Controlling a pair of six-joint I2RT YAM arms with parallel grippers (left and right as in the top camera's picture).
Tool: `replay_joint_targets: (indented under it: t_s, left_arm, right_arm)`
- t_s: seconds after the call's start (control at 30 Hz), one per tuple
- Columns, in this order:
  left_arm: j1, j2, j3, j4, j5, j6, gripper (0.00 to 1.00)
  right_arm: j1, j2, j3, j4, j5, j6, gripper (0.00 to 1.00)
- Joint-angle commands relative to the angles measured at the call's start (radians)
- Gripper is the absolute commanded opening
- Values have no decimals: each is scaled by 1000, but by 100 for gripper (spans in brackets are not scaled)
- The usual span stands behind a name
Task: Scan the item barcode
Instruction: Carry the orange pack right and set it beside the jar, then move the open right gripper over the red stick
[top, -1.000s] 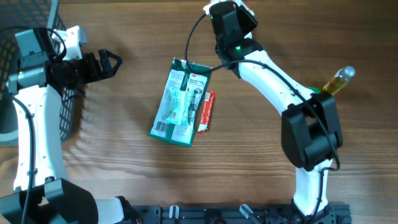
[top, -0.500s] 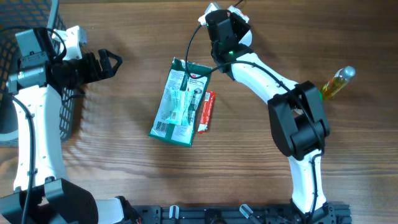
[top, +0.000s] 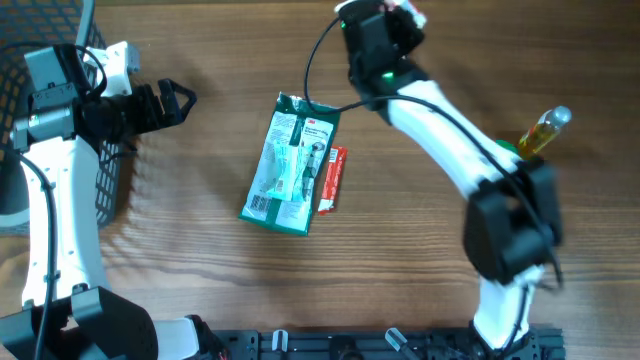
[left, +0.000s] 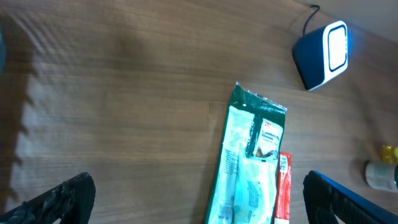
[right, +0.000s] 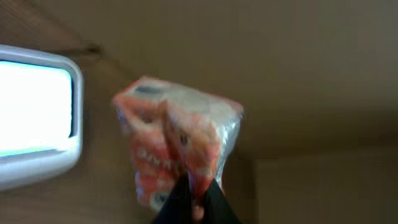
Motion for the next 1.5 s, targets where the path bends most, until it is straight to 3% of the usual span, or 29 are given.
replay_joint_targets:
  t_s: [0.0,0.1,0.2,0.4,0.5,0.53,0.57,0.6,0.63,0.67,0.8,0.87,0.97,1.07,1.1,1.13,1.23,1.27,1.43,1.47]
  left_arm:
    - [-2,5,5,2,8,15,100]
    - [-2,5,5,3,8,15,100]
    - [-2,5,5,3,8,15,100]
    - [-2,5,5,2,8,15,100]
    - [-2,5,5,2,8,15,100]
    - [-2,5,5,3,8,15,100]
    - [-2,5,5,3,8,15,100]
    - [-2,5,5,3,8,15,100]
    - [-2,5,5,3,8,15,100]
    - [-2,5,5,3,8,15,100]
    - [-2,5,5,2,8,15,100]
    - [-2,5,5,3,8,15,100]
    - [-2,5,5,2,8,15,100]
    - [-2,5,5,3,8,15,100]
    - [-2,5,5,2,8,15,100]
    - [-2,5,5,2,8,15,100]
    - [-2,5,5,3,8,15,100]
    - [-2,5,5,2,8,15,100]
    - [-2,5,5,3,8,15,100]
    - [-2,5,5,2,8,15,100]
  right_arm:
    - [-8,-144,6,-297,-178,371,4]
    - [-43,-154,3,-615,-396,595,4]
    - [-99,-138,-72,-796,-608,698,4]
    - [-160,-138,-333,-713,-661,700,5]
    - [-182,-138,-412,-662,-661,700,11]
    - [-185,-138,-425,-651,-661,700,14]
    - [-185,-138,-431,-641,-661,700,27]
    - [-184,-138,-431,-631,-661,700,56]
    - [-184,-138,-431,-618,-661,701,76]
    - [-184,-138,-431,-603,-665,711,85]
    - [-182,-138,-431,-558,-930,801,84]
    - [-159,-138,-432,-554,-1142,802,61]
    - [-94,-138,-432,-537,-1201,851,61]
    - [20,-138,-432,-466,-1201,934,67]
    - [55,-138,-432,-438,-1201,954,95]
    - [84,-138,-432,-412,-1201,983,100]
    - [153,-138,-432,-354,-1201,1038,99]
    - [167,-138,-432,-341,-1200,1040,91]
    - [199,-137,-432,-330,-1085,1155,19]
    - [199,-137,-432,-330,-1067,1166,14]
